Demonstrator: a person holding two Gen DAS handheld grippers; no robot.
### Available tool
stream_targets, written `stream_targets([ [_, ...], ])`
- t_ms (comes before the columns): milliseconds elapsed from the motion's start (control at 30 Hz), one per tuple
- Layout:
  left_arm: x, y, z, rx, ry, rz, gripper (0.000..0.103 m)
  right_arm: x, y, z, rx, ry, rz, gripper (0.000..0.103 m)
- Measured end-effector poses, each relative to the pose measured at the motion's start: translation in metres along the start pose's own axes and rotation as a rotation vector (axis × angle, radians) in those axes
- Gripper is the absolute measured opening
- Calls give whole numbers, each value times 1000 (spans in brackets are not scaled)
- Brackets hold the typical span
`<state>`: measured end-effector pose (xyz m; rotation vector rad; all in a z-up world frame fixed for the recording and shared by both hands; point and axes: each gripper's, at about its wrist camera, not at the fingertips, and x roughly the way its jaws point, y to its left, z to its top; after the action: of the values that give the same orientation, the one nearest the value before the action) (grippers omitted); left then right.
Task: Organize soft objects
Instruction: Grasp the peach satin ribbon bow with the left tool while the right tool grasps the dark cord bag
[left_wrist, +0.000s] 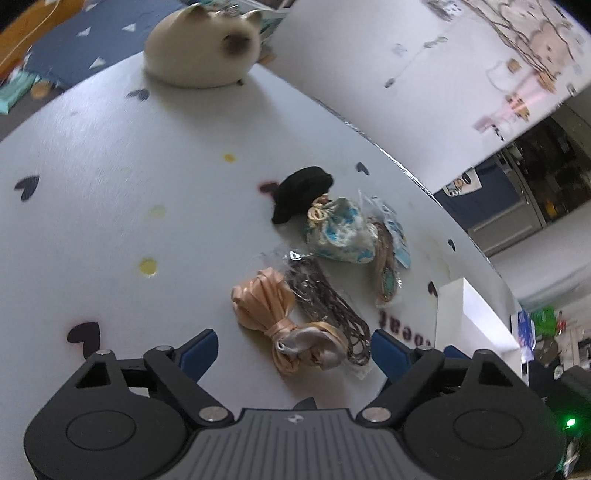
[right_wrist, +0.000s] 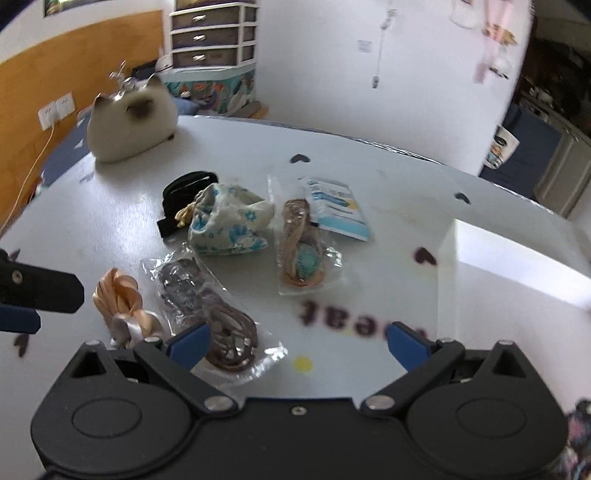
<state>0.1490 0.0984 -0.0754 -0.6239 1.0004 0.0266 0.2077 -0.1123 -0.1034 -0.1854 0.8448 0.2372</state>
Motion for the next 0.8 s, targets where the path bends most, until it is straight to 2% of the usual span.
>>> stream_targets([
  [233, 17, 14, 6, -93, 32, -38, 80, 19, 27, 0, -121, 21, 56, 103],
  [467, 37, 14, 10, -98, 71, 8, 76, 16, 49, -4, -181, 27, 126, 103],
  [633, 50, 11, 12, -36, 109, 102, 53, 17, 58, -5, -228, 26, 155, 103],
  [667, 52, 11, 11, -30, 124, 116, 52, 18, 56, -3, -227, 28, 153, 102],
  [733, 55, 13, 11, -20, 145, 120, 45, 23, 49, 0, -230, 36, 155, 98],
  [800, 56, 13, 11, 11, 148, 126, 37, 27, 42, 5, -235, 44, 170, 90],
])
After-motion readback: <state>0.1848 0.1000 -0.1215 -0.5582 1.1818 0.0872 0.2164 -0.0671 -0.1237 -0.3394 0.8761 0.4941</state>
